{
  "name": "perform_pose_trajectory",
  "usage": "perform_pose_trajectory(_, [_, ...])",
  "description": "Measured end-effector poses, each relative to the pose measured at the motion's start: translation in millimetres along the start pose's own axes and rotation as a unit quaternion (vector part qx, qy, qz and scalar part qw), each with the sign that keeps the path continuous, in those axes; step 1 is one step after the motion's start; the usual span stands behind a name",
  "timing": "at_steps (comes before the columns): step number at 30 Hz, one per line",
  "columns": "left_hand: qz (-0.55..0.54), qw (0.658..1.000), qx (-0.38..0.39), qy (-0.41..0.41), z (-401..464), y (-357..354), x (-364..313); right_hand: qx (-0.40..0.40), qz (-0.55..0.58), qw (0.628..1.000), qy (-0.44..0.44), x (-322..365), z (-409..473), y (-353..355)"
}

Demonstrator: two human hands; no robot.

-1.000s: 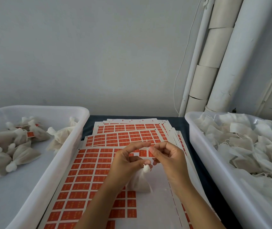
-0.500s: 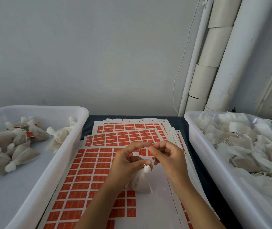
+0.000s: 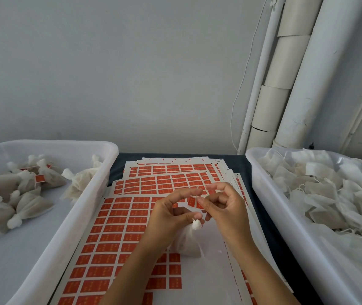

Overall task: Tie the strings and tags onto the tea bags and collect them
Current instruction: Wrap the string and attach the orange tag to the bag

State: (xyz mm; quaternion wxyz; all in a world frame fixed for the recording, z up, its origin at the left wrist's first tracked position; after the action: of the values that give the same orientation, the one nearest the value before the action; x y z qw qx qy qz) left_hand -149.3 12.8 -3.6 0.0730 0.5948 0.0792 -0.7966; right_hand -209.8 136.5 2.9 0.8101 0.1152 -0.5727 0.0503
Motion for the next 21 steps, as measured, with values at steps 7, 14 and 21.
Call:
perform_pose_trajectory(7, [-0.004,1.0,0.007,-0.015,0.6,-1.1,-1.8,0.027,-0.018,0.999,-0.016,-3.7,1.2,-3.3])
perform_pose_trajectory(14, [-0.003,1.0,0.021,-0.021,0.7,-2.4,-0.6,0.068,0.033,0.993,-0.086,-14.0,-1.7,-9.4])
perform_pose_trajectory(21, [0.012,1.0,0.016,-0.011,-0.3,-3.8,-2.1,0.085,0.059,0.988,-0.114,-16.7,-2.8,-11.5])
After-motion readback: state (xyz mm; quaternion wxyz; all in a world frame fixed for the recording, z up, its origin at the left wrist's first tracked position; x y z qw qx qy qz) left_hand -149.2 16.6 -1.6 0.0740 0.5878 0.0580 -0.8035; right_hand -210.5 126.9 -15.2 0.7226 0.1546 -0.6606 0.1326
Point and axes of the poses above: each hand's wrist, its own z-axis towards the middle knuckle, its own y-axis out of the back of the hand, x = y × z, the point moved 7 cm from there along z, towards the middle knuckle
